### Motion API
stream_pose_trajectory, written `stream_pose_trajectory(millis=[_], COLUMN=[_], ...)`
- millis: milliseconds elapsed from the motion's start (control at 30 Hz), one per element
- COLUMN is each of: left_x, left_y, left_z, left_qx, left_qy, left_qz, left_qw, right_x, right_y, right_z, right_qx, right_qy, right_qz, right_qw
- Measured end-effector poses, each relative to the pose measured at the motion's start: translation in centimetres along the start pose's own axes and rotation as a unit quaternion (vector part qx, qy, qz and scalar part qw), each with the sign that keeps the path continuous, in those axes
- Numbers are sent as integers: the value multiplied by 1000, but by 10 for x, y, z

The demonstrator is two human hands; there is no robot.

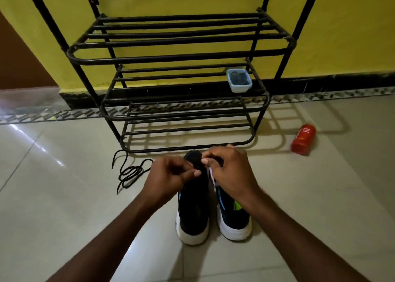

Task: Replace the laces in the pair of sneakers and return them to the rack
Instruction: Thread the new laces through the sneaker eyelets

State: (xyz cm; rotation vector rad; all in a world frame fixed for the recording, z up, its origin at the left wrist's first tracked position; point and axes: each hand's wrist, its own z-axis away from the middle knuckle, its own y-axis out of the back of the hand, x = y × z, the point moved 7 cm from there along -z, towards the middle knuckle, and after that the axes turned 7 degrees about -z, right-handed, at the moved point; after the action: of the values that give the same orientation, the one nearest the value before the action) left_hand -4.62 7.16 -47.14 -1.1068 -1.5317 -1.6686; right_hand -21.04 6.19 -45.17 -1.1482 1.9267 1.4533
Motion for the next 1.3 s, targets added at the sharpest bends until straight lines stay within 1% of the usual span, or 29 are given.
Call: stream_pose_trajectory(millis=[100,200,333,467,533,600,700,733,767,867,967,1033,1133,1233,1300], left_x=[-5,-8,-15,-26,-27,-25,-27,-29,-30,-35,-45,-53,-73,-95,-101], left_y=[0,1,1,2,4,7,10,9,9,15,23,26,25,28,26], left_z=[-2,-2,-4,-6,-6,-6,-5,-5,-3,2,8,10,15,25,29], left_qx=[48,88,87,72,64,74,86,88,91,96,103,110,111,119,122], left_qy=[4,9,25,59,61,42,24,19,10,8,37,63,114,171,182], left_qz=[-116,-147,-116,-25,7,14,39,26,-13,-158,-205,-181,-101,-67,-55], left_qw=[992,985,989,995,996,996,995,996,996,983,973,975,982,976,974], right_x=[4,5,11,12,13,21,33,34,35,39,49,55,66,76,79], right_y=[-4,-6,-5,-5,-8,-10,-17,-18,-18,-16,-12,-5,7,12,14], right_z=[2,4,2,4,6,7,11,13,14,17,19,22,27,35,37], right_qx=[-25,-28,-9,-8,-14,-8,-9,-9,-9,-1,4,17,32,0,-20], right_qy=[19,34,18,17,8,-21,-85,-98,-113,-143,-166,-177,-201,-226,-230], right_qz=[4,15,21,13,11,11,15,16,17,1,-17,-19,5,35,56], right_qw=[999,999,1000,1000,1000,1000,996,995,993,990,986,984,979,973,971])
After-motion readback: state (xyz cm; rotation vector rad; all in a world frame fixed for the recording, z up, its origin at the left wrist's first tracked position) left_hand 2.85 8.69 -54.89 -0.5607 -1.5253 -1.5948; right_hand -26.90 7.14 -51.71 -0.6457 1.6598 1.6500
